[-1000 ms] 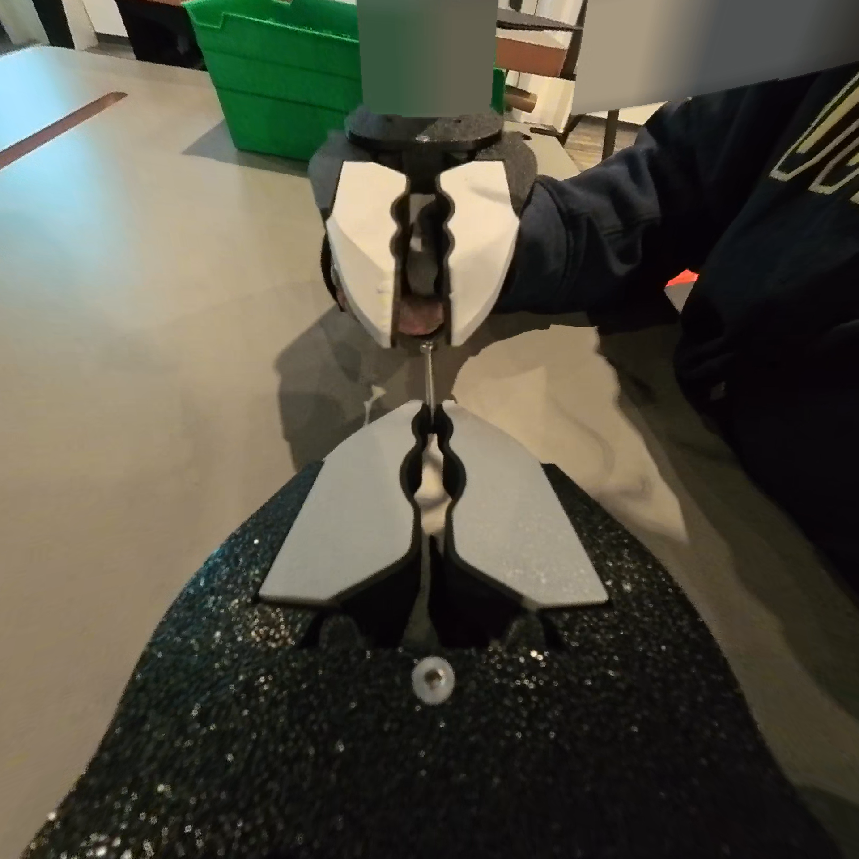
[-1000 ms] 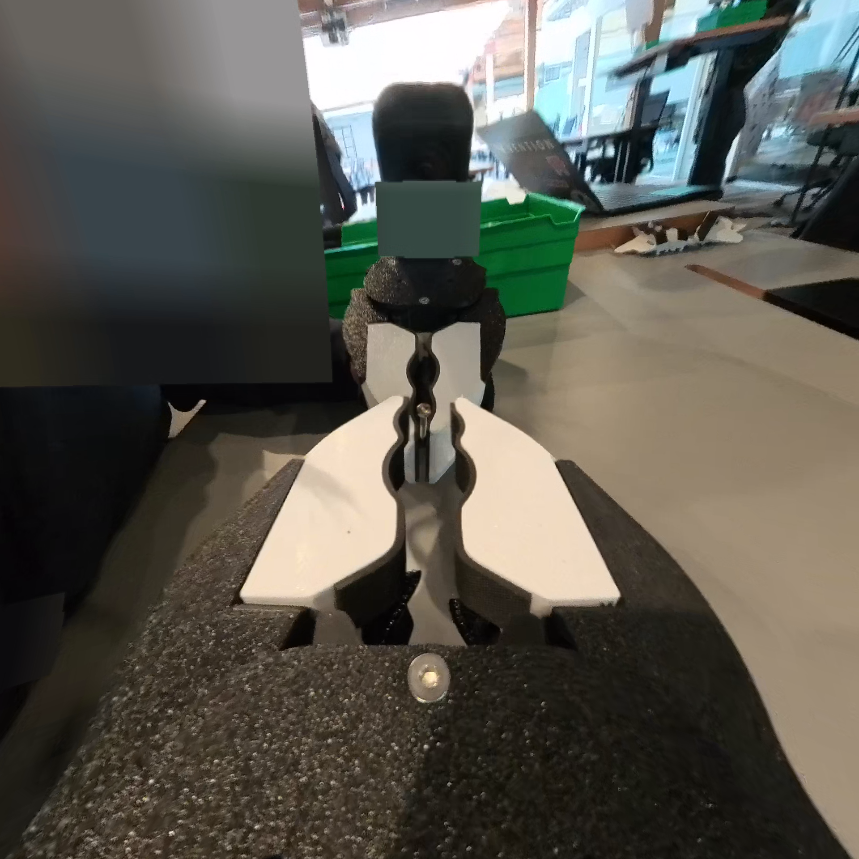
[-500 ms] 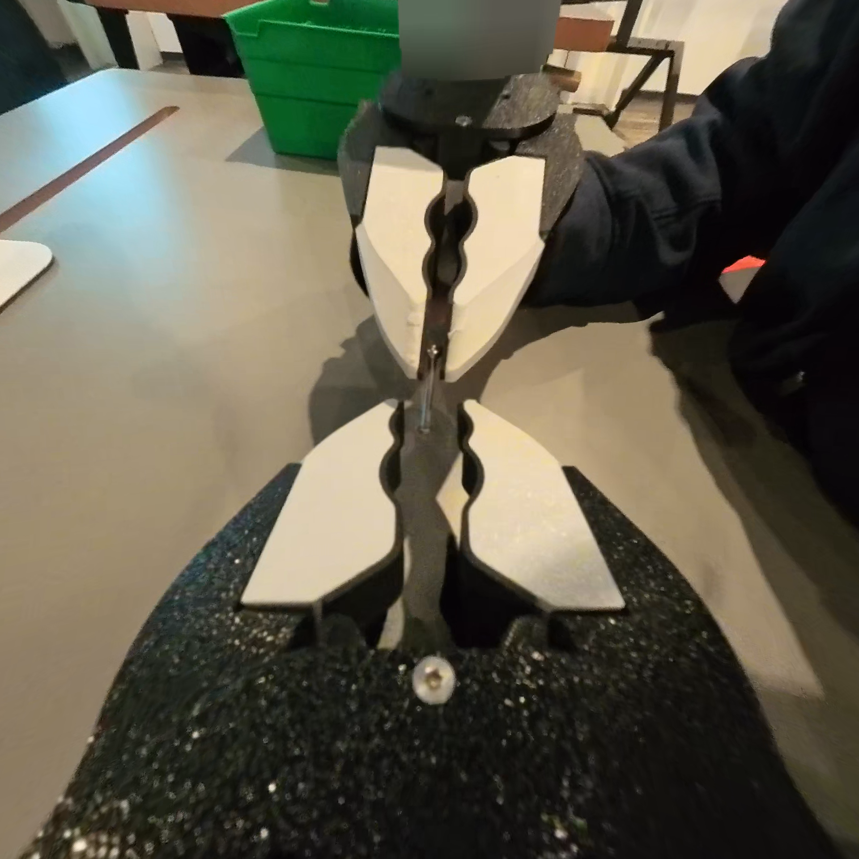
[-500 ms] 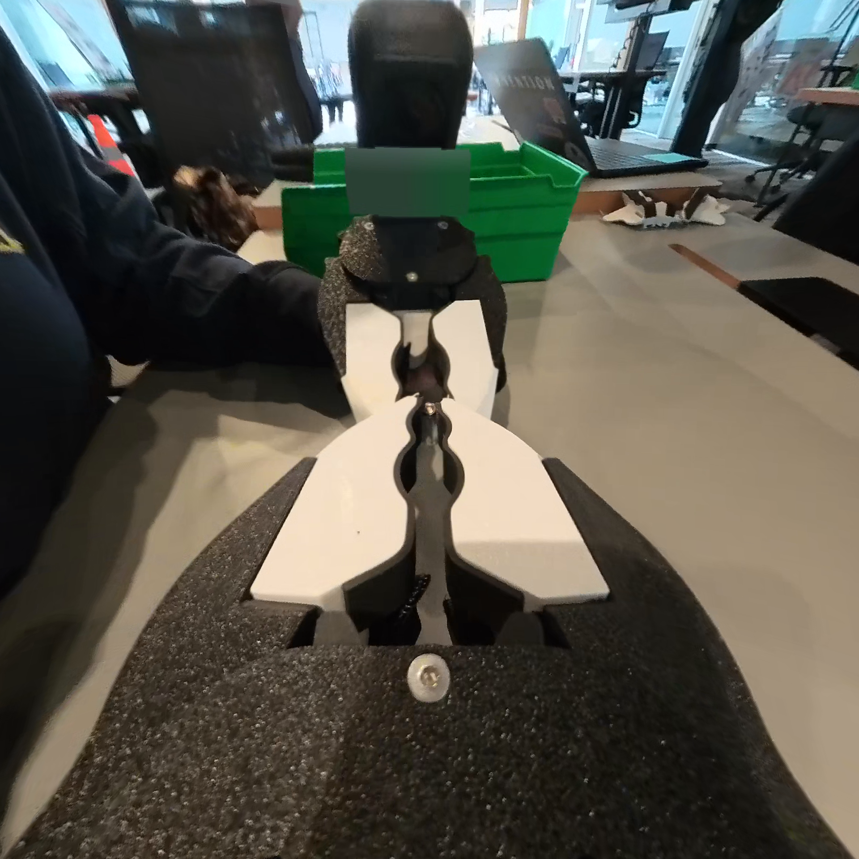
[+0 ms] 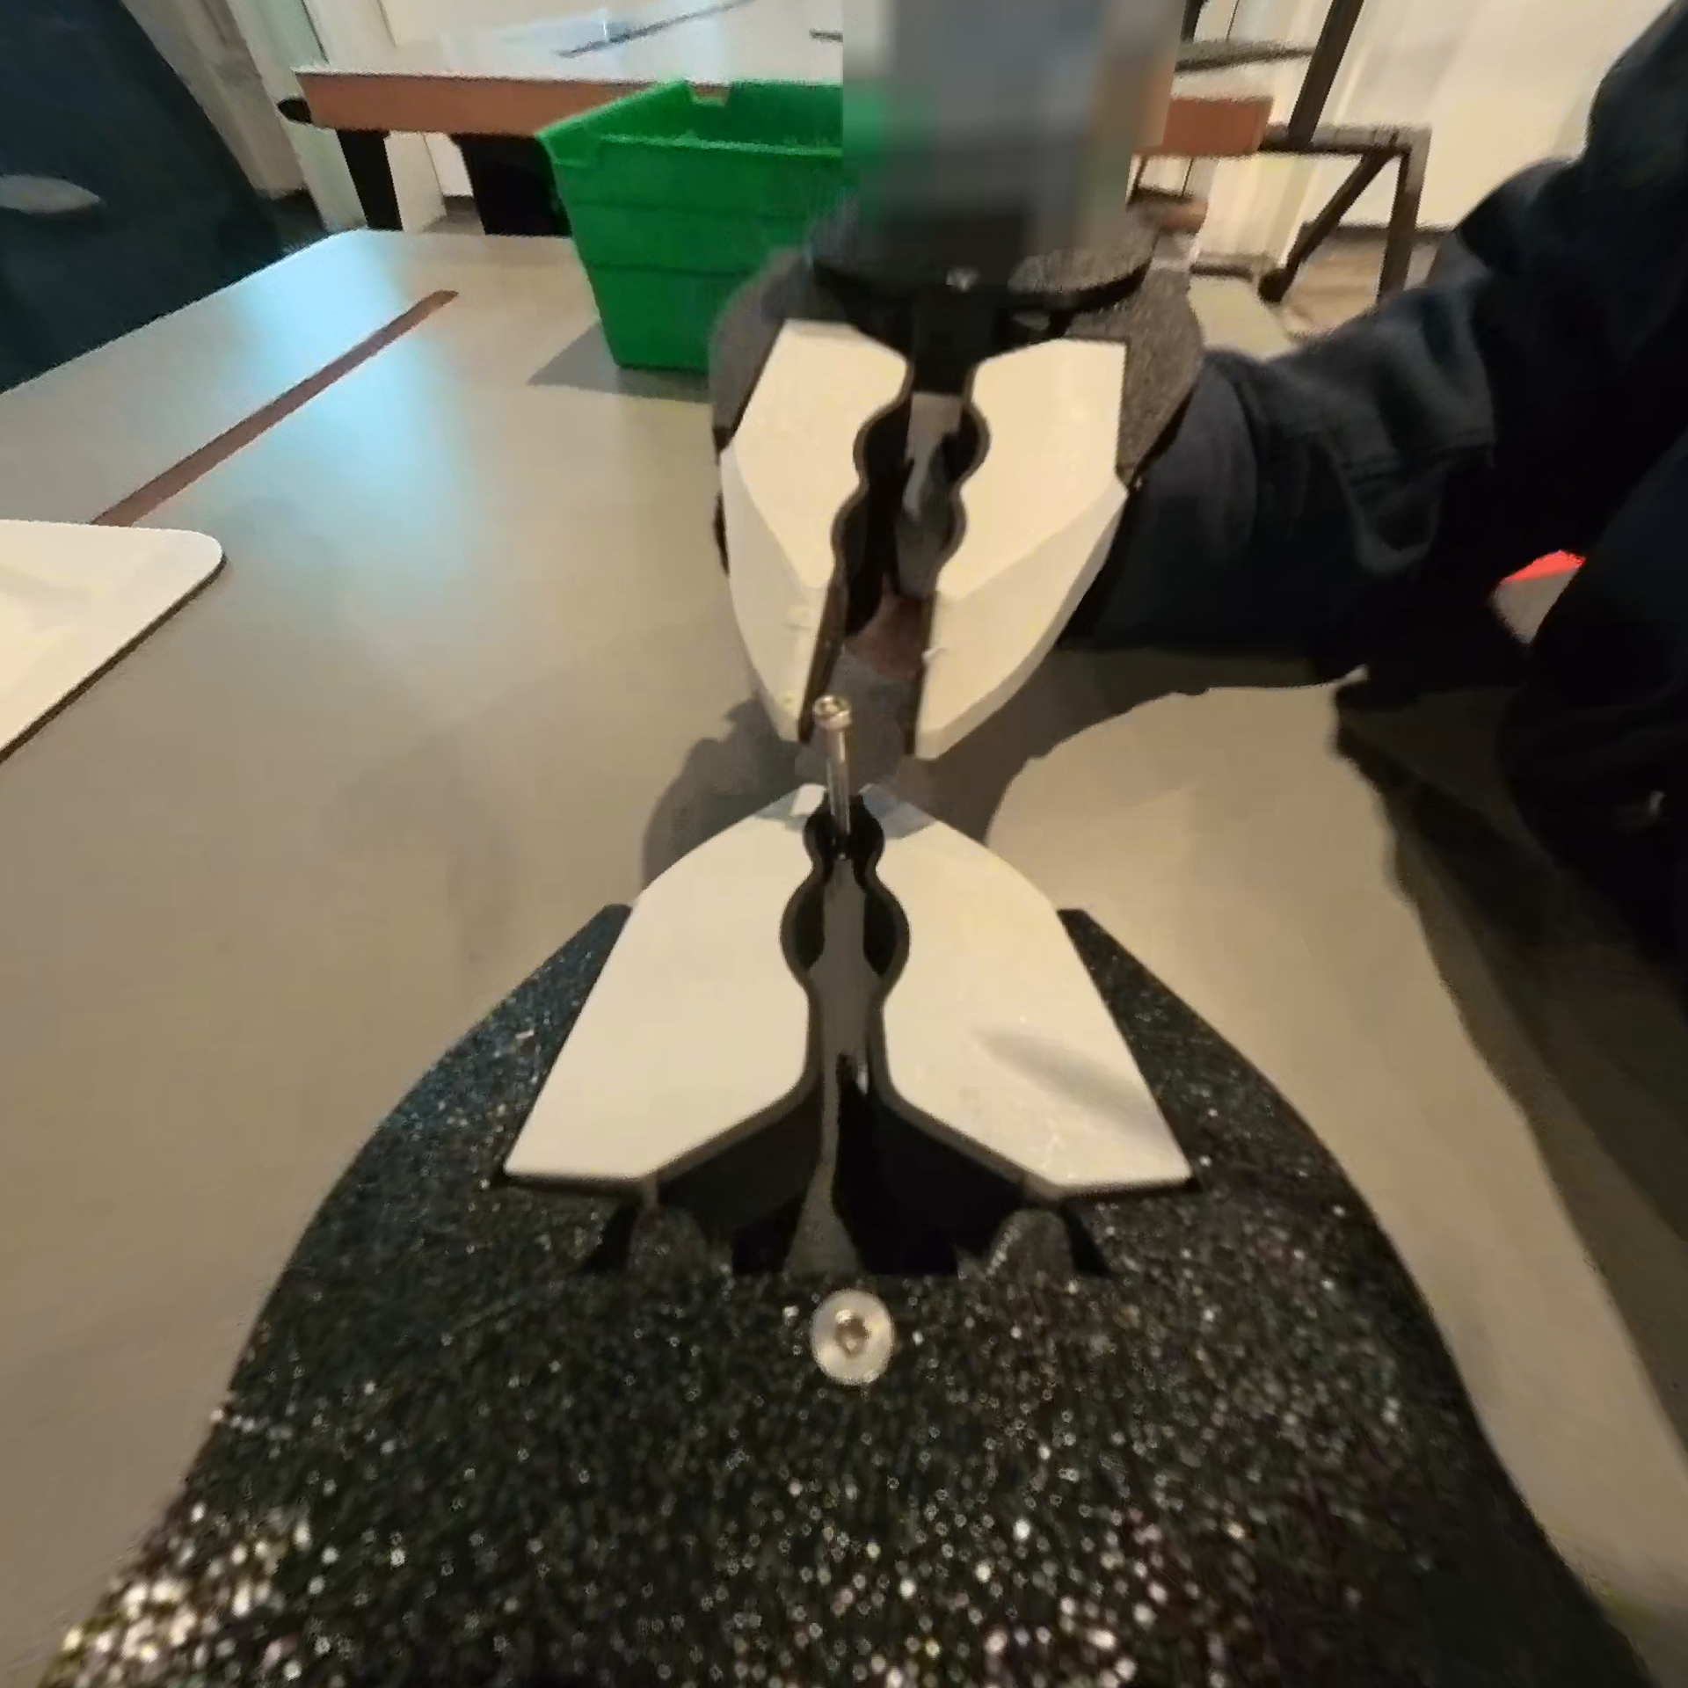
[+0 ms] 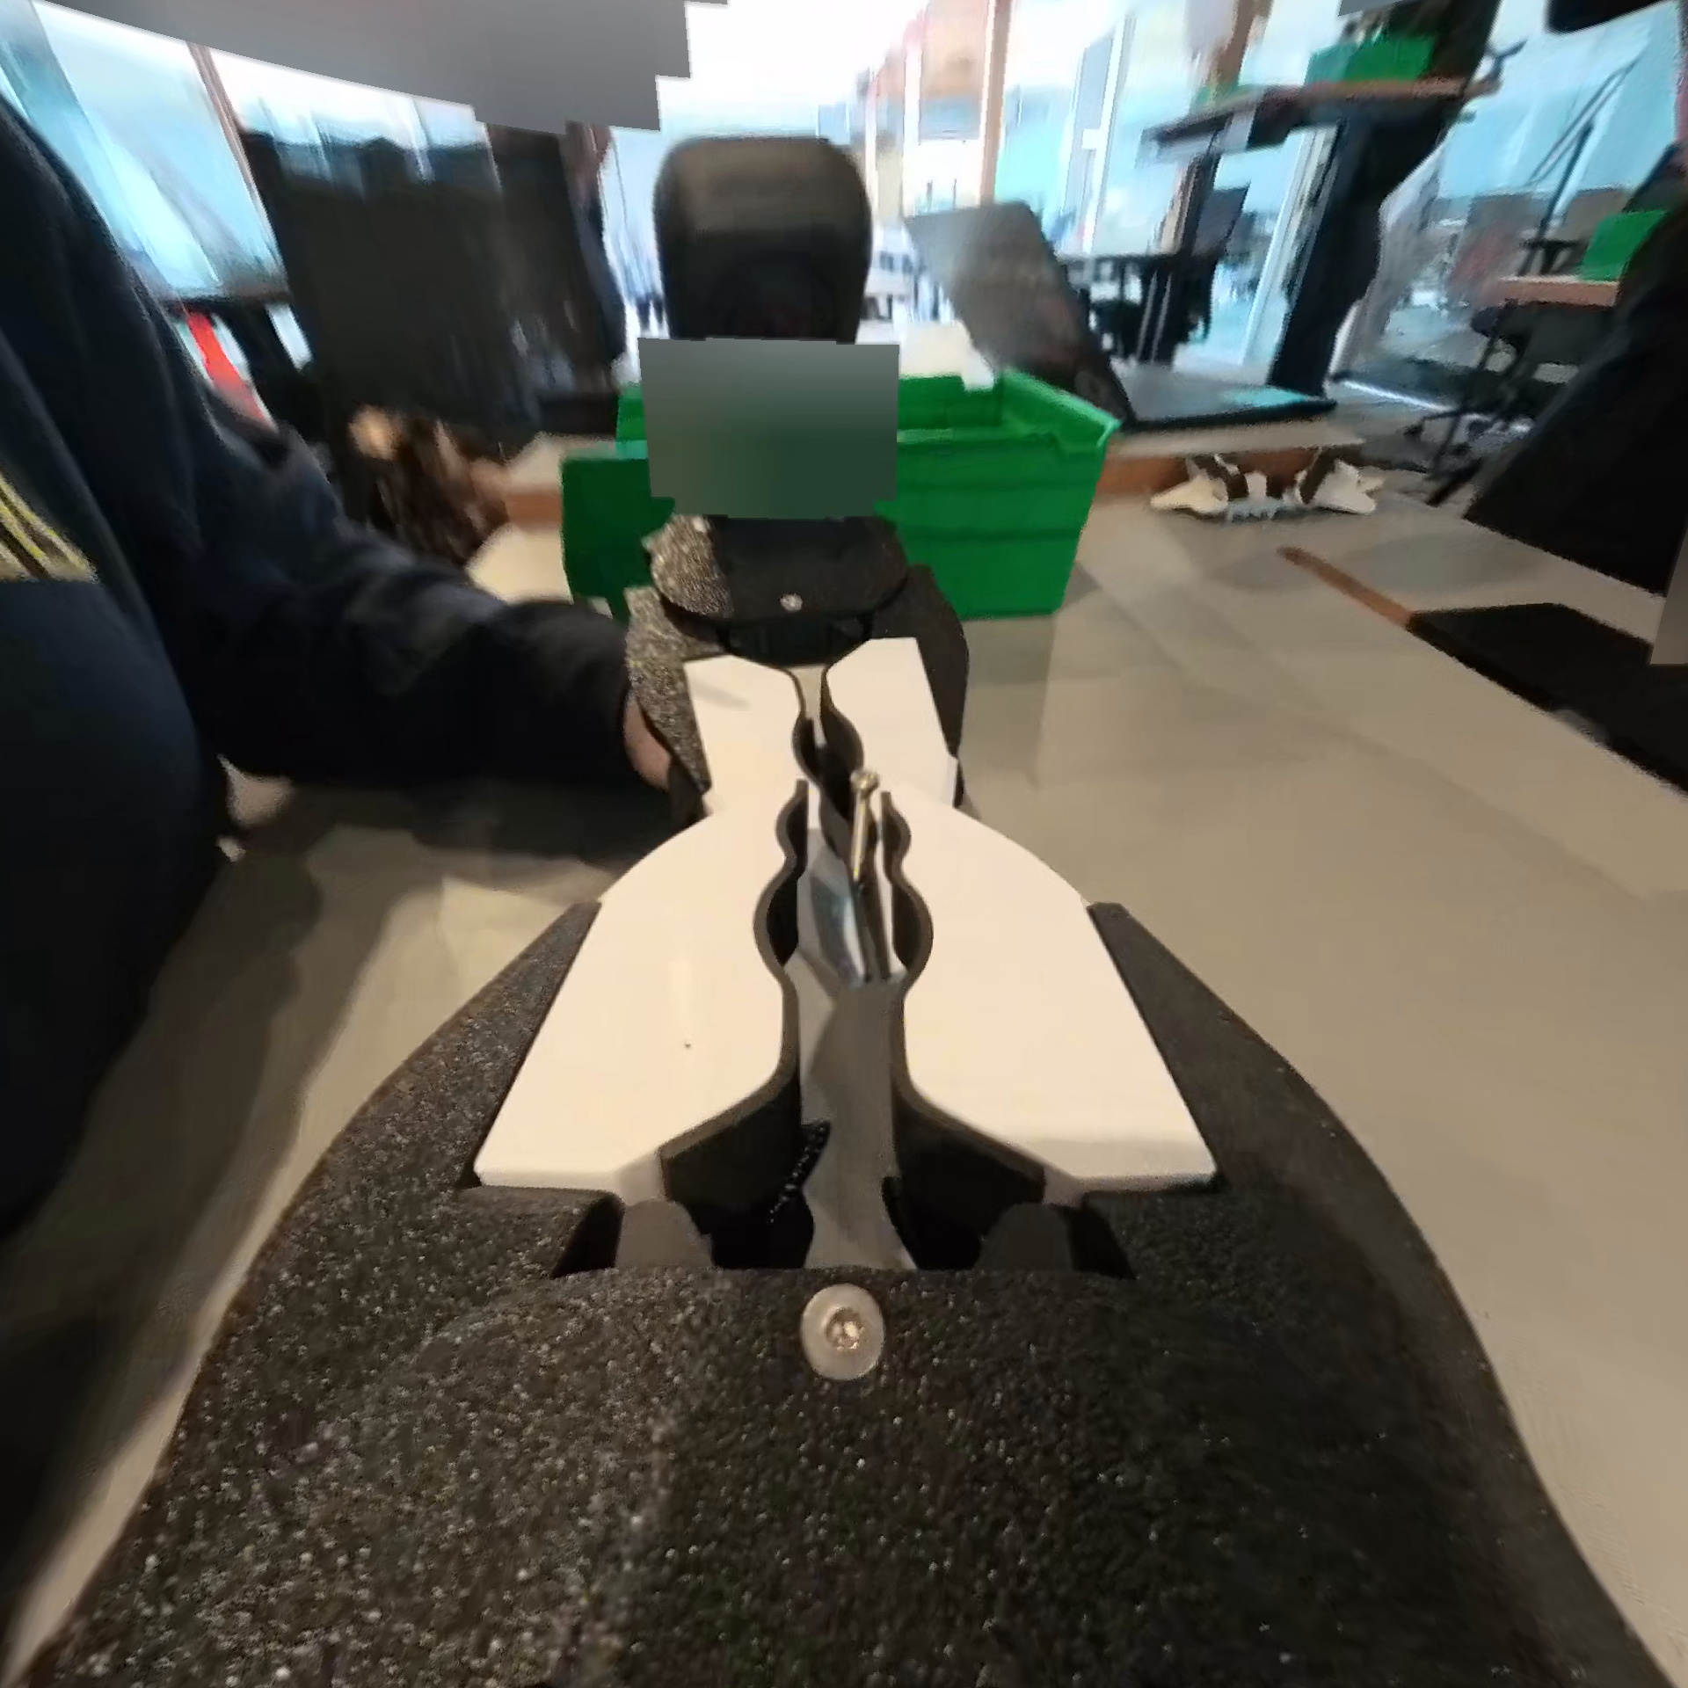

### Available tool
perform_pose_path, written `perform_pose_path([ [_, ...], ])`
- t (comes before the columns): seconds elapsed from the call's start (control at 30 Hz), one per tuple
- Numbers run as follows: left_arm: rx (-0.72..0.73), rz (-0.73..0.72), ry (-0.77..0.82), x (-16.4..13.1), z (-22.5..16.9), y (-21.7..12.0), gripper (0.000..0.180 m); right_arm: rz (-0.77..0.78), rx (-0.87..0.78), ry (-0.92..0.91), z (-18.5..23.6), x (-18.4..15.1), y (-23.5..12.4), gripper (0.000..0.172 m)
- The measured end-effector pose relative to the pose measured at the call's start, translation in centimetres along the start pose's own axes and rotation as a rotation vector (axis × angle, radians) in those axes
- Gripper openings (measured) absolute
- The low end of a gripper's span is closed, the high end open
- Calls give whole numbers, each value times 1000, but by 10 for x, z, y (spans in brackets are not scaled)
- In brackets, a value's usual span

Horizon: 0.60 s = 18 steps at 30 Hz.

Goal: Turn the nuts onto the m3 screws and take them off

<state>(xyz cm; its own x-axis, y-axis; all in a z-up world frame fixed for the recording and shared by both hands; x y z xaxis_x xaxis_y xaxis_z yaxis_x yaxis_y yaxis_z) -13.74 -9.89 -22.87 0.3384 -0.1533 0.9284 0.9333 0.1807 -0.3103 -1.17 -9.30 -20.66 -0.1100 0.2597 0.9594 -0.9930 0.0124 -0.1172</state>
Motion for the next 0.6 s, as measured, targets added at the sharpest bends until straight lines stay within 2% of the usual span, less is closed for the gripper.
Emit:
perform_pose_path([
  [0.23, -34, -55, -31, 1, 2, -4, 2, -81, 43, 93, -4, 1, 2, 15],
  [0.6, -62, -32, -13, 1, -1, -1, 2, -30, 27, 70, -1, 6, 2, 9],
])
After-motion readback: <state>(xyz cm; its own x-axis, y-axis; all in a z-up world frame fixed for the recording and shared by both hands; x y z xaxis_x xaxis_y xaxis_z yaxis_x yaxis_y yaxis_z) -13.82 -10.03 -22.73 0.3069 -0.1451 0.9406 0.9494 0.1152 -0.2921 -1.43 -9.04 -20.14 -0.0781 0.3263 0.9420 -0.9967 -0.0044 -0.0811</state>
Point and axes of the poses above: each gripper's, where its closed fingertips meet, y out along the fingers, x out of its top, z = x × y across the jaws, the point moved 8 cm from there along -y, back along the fingers, and after that the axes turned 13 degrees about y, right-handed, at the moved point
